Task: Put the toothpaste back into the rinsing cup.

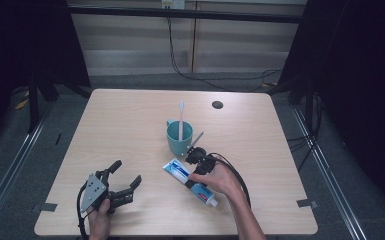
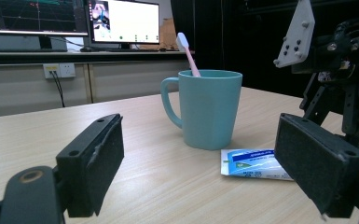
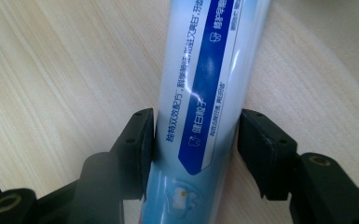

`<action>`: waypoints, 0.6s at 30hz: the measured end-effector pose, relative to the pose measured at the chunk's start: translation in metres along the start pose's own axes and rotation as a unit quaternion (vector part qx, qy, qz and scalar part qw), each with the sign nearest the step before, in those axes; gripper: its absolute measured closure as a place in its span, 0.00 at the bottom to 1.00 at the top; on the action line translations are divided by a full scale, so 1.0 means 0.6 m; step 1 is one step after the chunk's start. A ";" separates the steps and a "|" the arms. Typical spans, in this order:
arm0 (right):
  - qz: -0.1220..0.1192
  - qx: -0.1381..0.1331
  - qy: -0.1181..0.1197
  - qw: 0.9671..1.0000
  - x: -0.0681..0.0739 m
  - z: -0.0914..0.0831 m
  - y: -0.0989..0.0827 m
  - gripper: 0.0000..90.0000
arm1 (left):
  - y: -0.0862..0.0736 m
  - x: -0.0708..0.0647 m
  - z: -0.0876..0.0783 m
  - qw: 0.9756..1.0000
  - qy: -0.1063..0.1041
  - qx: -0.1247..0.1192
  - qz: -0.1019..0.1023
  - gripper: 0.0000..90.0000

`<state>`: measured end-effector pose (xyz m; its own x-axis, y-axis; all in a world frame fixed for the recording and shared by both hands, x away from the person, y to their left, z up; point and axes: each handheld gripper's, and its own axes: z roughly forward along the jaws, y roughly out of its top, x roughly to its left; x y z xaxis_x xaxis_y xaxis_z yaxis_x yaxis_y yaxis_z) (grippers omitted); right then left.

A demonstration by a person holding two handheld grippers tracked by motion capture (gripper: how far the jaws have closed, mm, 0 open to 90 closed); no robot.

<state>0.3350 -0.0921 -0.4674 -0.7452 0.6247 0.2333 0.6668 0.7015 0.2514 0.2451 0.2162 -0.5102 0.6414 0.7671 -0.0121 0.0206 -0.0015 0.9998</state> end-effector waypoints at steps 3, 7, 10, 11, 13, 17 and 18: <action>-0.005 0.010 -0.002 1.000 0.001 0.005 0.002 0.53 | 0.000 0.000 0.000 1.000 0.000 0.001 -0.001 0.18; -0.011 0.016 -0.012 1.000 0.006 0.007 0.005 0.53 | 0.000 0.001 0.000 1.000 -0.001 0.001 0.002 0.18; -0.033 0.027 -0.031 0.999 0.014 0.009 0.009 0.53 | 0.000 0.000 0.000 1.000 -0.002 0.000 -0.001 0.18; -0.037 0.037 -0.035 0.998 0.017 0.009 0.011 0.53 | 0.000 0.000 0.000 1.000 -0.003 0.001 0.001 0.18; -0.044 0.048 -0.046 0.997 0.022 0.011 0.016 0.54 | 0.000 0.000 0.000 1.000 -0.002 0.001 0.001 0.18; -0.044 0.054 -0.056 0.996 0.025 0.012 0.020 0.59 | 0.000 0.001 -0.001 1.000 -0.003 0.002 0.003 0.18; -0.043 0.052 -0.052 0.996 0.024 0.011 0.019 0.61 | 0.000 0.001 -0.001 1.000 -0.003 0.002 0.003 0.17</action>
<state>0.3315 -0.0728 -0.4675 -0.7999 0.5889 0.1154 0.6000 0.7825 0.1662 0.2452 0.2169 -0.5101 0.6463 0.7631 -0.0057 0.0200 -0.0094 0.9998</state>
